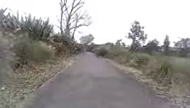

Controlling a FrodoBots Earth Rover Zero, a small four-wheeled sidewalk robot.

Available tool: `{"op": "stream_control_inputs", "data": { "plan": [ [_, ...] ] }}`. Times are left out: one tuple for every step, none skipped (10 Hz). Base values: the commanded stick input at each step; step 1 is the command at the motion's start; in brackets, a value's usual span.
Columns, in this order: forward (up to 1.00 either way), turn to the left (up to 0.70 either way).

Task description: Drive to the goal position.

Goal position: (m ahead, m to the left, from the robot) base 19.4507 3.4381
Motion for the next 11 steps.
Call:
{"op": "stream_control_inputs", "data": {
  "plan": [
    [1.0, 0.0],
    [1.0, 0.0],
    [1.0, 0.0],
    [1.0, 0.0],
    [1.0, 0.0],
    [1.0, 0.0],
    [1.0, 0.0],
    [1.0, 0.0],
    [1.0, 0.0],
    [1.0, 0.0],
    [1.0, 0.0]
  ]
}}
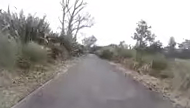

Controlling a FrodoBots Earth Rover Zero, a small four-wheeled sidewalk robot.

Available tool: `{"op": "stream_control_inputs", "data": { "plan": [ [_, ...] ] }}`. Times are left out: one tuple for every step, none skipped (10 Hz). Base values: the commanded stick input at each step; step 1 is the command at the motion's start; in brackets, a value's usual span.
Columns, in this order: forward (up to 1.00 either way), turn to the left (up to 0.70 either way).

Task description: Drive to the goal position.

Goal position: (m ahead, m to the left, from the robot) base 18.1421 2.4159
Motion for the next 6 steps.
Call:
{"op": "stream_control_inputs", "data": {
  "plan": [
    [1.0, 0.0],
    [1.0, 0.0],
    [1.0, 0.0],
    [1.0, 0.0],
    [1.0, 0.0],
    [1.0, 0.0]
  ]
}}
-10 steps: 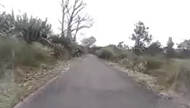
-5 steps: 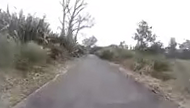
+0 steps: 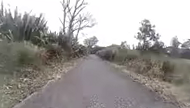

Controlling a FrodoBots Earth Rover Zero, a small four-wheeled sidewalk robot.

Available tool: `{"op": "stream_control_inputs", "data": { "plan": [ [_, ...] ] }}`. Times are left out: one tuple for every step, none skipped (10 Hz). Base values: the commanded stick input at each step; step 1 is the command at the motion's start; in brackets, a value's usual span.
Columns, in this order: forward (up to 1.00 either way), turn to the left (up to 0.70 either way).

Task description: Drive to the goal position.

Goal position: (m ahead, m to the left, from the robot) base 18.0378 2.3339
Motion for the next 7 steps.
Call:
{"op": "stream_control_inputs", "data": {
  "plan": [
    [1.0, 0.0],
    [1.0, 0.0],
    [1.0, 0.0],
    [1.0, 0.0],
    [1.0, 0.0],
    [1.0, 0.0],
    [1.0, 0.0]
  ]
}}
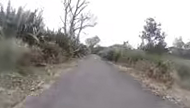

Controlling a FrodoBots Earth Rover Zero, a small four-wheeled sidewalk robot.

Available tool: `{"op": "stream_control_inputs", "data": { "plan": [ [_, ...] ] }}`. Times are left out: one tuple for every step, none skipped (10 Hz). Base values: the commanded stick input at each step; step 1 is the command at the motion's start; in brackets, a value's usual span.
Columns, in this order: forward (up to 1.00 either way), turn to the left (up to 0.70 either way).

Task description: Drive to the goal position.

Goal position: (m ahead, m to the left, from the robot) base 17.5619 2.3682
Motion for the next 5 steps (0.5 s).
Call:
{"op": "stream_control_inputs", "data": {
  "plan": [
    [1.0, 0.0],
    [1.0, 0.0],
    [1.0, 0.0],
    [1.0, 0.0],
    [1.0, 0.0]
  ]
}}
